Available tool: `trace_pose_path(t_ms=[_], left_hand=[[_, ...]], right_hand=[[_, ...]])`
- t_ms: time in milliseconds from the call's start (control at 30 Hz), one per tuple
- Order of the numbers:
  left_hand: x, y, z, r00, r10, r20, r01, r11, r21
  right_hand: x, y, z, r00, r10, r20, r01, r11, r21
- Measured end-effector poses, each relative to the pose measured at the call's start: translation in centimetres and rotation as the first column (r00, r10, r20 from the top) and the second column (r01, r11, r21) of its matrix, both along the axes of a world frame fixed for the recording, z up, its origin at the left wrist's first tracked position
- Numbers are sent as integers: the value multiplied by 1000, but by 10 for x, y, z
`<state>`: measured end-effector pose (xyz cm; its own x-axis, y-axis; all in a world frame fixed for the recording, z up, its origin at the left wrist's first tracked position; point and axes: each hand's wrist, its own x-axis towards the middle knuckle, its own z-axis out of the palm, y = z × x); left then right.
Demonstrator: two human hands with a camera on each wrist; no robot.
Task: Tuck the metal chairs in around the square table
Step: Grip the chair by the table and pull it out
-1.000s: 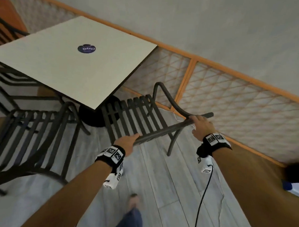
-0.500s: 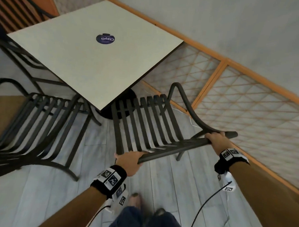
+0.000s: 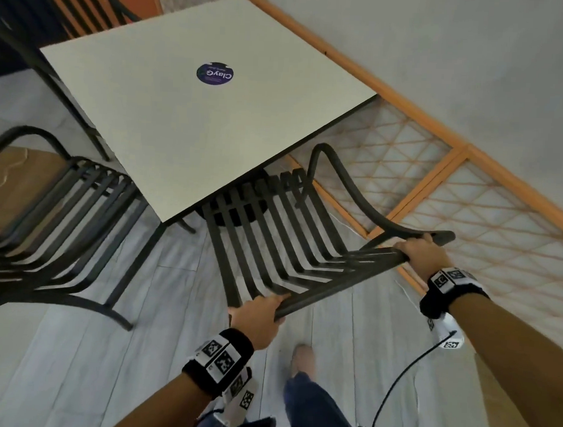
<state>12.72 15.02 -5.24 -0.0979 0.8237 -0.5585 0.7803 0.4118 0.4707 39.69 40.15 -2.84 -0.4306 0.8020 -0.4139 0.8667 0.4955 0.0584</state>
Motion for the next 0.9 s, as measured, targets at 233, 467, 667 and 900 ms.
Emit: trace_pose_path(t_ms=[233,467,667,900], left_hand=[[23,53,5,993,118,-11,-118,993,-5],[19,88,5,986,169,15,-168,986,-18],[17,117,10,978,208,23,-208,978,1],[17,144,5,969,244,35,-246,966,82]], right_hand=[[-8,83,1,989,143,-36,-145,988,-50],[-28,134,2,977,213,22,-212,976,-54],[-49,169,4,968,247,38,-246,969,-36],[-64,208,2,954,292,69,-291,956,-26]])
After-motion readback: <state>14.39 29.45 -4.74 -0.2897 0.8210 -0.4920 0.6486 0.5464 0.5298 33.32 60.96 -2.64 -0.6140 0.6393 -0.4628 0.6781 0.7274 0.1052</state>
